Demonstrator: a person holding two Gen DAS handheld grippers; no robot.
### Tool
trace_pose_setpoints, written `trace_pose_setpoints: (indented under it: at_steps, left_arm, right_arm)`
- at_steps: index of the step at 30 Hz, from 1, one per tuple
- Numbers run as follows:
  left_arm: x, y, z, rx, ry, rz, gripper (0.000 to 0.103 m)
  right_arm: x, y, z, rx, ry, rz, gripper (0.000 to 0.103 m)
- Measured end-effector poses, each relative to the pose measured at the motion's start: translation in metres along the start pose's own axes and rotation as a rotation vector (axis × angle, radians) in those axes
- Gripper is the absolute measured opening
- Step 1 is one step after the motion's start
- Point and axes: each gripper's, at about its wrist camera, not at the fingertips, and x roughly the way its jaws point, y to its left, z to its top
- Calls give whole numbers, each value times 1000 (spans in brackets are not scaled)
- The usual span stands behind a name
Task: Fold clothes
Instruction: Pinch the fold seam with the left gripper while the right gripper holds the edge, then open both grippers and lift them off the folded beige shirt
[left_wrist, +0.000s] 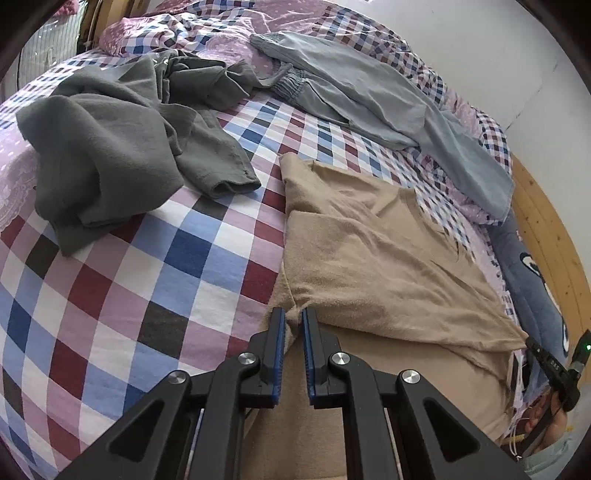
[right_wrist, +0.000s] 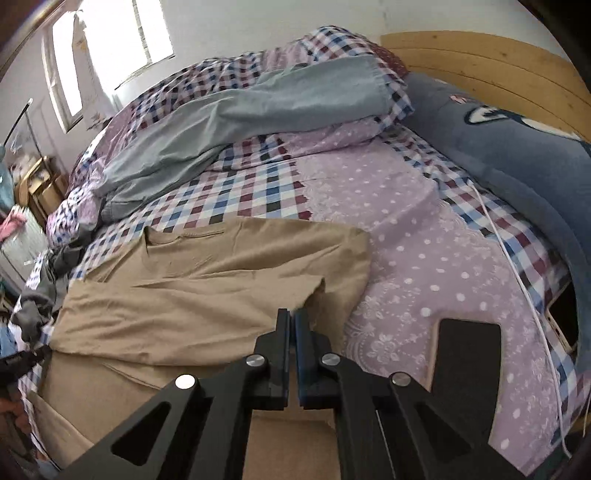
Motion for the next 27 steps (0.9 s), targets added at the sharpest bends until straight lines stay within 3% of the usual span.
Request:
trace_pose_setpoints:
  at_steps: [4, 6, 9, 11, 12, 14, 16, 17, 22, 27]
  left_arm:
    - [1, 2, 1, -13, 4, -4, 9]
    - [1, 3, 1, -20, 6, -8, 9]
    - [-1, 6, 3, -43, 10, -27, 10]
    - [-5, 10, 5, -65, 10, -51, 12]
    - [-8, 11, 7, -74, 7, -64, 16]
    - [-16, 13, 13, -86, -14, -97, 28]
    - [-27, 13, 20, -84, -47, -131, 56]
    - [-29, 11, 27, -74, -61, -132, 61]
    - [-8, 0, 66, -21, -42, -98, 62]
    - [48, -7, 110, 61, 21, -9, 62]
  right_arm:
    - [31, -12, -15, 21, 148, -36, 1]
    - [37, -17, -17, 37, 174, -55, 4]
    - [29, -24, -12, 72, 122, -102, 7]
    - [23, -28, -7, 102, 78, -106, 21]
    - [22, -30, -6, 120, 56, -83, 33]
    - [22, -27, -2, 133, 28, -52, 37]
    - [24, -22, 1, 128, 6, -28, 40]
    - [26, -18, 3, 123, 1, -14, 40]
    - [42, -15, 17, 123, -11, 73, 41]
    - [43, -44, 24, 215, -46, 75, 43]
